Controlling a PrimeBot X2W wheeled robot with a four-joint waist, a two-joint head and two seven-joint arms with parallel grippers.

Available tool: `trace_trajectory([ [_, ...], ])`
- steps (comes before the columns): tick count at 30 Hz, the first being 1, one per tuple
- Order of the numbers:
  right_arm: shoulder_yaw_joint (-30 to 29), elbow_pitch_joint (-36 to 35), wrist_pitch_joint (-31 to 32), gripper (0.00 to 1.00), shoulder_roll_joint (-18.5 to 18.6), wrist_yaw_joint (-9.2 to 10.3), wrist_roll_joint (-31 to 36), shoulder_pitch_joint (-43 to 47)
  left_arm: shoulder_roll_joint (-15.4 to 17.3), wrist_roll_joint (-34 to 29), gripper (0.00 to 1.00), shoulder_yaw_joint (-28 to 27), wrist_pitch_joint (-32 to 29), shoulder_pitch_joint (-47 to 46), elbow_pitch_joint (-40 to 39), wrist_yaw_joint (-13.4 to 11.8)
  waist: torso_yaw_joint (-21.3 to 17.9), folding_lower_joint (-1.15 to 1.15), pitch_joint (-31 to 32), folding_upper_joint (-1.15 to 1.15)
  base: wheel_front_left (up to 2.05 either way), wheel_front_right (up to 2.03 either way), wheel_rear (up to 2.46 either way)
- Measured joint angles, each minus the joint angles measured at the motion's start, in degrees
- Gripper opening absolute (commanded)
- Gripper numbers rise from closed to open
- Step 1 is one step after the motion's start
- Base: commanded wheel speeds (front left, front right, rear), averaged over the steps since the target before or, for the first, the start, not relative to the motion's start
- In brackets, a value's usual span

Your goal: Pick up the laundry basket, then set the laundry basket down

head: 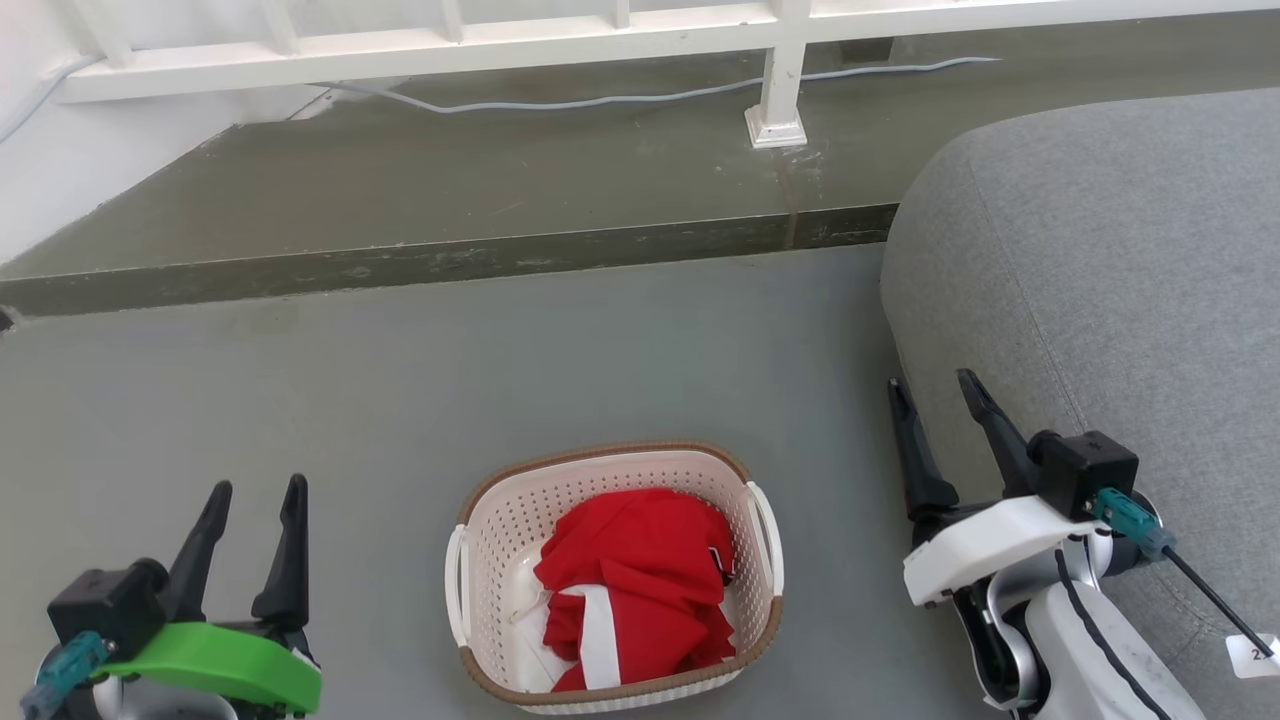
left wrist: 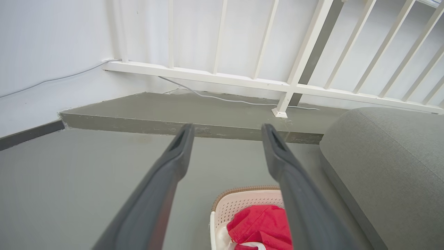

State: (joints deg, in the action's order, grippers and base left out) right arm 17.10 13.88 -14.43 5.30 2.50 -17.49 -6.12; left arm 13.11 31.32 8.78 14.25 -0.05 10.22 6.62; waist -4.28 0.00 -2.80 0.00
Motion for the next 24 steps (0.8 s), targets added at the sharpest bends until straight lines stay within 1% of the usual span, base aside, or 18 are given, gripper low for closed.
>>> trace_trajectory([
  [14, -0.9, 0.0, 0.0, 1.0, -0.6, -1.0, 0.9, 0.8, -1.2, -0.9, 1.0, -1.1, 0.0, 0.6, -0.2, 0.5, -0.3, 0.0, 0.1, 0.0, 0.0, 0.0, 0.0],
  [15, -1.1, 0.0, 0.0, 0.0, -0.7, -1.01, 0.9, 0.8, -1.2, -0.9, 0.0, -1.1, 0.0, 0.6, -0.3, 0.5, -0.3, 0.0, 0.1, 0.0, 0.0, 0.0, 0.0],
  [21, -0.8, 2.7, 0.1, 0.0, -1.4, -0.98, 0.6, 3.1, -3.2, -0.7, 0.0, -0.4, -0.1, 1.2, 2.4, 0.5, -0.4, 0.0, 0.1, 0.0, 0.0, 0.0, 0.0],
  [24, -1.0, 2.6, 0.1, 0.0, -1.4, -1.0, -0.4, 3.4, -3.3, 0.4, 0.0, -0.4, -0.5, 1.4, 2.5, 0.5, -0.3, 0.0, 0.1, 0.0, 0.0, 0.0, 0.0],
])
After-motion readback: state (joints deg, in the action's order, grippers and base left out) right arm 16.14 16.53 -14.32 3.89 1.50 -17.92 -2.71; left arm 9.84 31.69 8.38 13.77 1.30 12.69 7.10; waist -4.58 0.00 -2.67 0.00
